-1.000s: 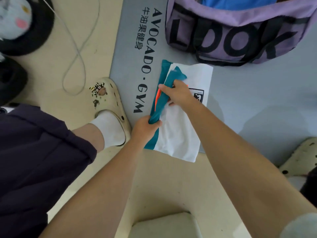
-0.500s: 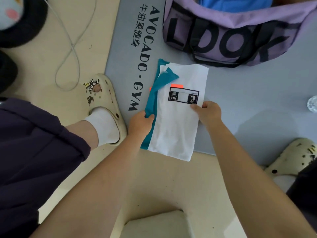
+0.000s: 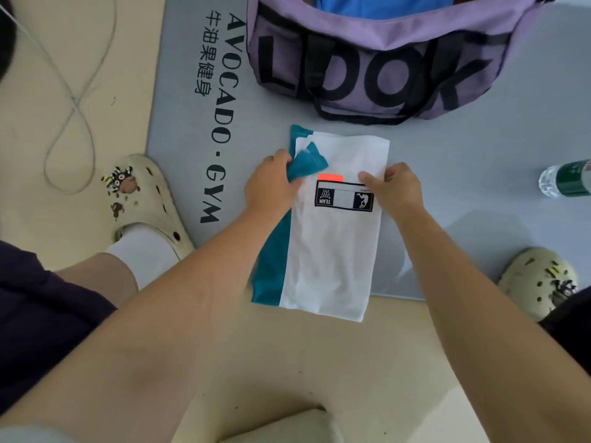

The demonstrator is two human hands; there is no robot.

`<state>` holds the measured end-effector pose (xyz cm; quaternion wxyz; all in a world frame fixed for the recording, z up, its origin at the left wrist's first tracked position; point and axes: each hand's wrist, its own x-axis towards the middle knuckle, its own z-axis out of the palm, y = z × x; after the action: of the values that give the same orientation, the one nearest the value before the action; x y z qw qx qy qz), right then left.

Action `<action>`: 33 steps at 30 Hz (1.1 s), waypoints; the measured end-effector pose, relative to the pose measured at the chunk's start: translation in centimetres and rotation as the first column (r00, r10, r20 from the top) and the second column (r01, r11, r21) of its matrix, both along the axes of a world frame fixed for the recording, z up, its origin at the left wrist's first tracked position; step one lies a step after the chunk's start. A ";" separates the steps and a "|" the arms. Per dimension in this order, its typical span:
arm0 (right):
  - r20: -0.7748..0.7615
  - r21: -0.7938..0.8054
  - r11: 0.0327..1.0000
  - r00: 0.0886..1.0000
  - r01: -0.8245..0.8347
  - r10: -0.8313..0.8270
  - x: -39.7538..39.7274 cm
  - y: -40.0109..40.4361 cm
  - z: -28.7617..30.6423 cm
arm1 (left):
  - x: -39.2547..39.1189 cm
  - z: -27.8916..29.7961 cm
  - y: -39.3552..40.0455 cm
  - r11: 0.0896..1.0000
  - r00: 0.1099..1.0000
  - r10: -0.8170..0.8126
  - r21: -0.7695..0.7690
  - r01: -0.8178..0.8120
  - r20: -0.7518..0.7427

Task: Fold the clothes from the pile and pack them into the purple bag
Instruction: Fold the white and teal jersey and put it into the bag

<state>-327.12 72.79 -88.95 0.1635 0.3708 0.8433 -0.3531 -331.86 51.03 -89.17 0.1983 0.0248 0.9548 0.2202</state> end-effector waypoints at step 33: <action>-0.016 -0.128 0.958 0.965 0.258 -0.262 18.2 -4.6 1.3 | 15.9 0.7 -8.1 0.942 0.907 0.316 0.025 -0.336 0.278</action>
<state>-308.96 68.22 -87.61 0.1249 0.4614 0.7660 -0.4297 -315.97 42.92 -88.44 0.2861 -0.1581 0.9008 0.2857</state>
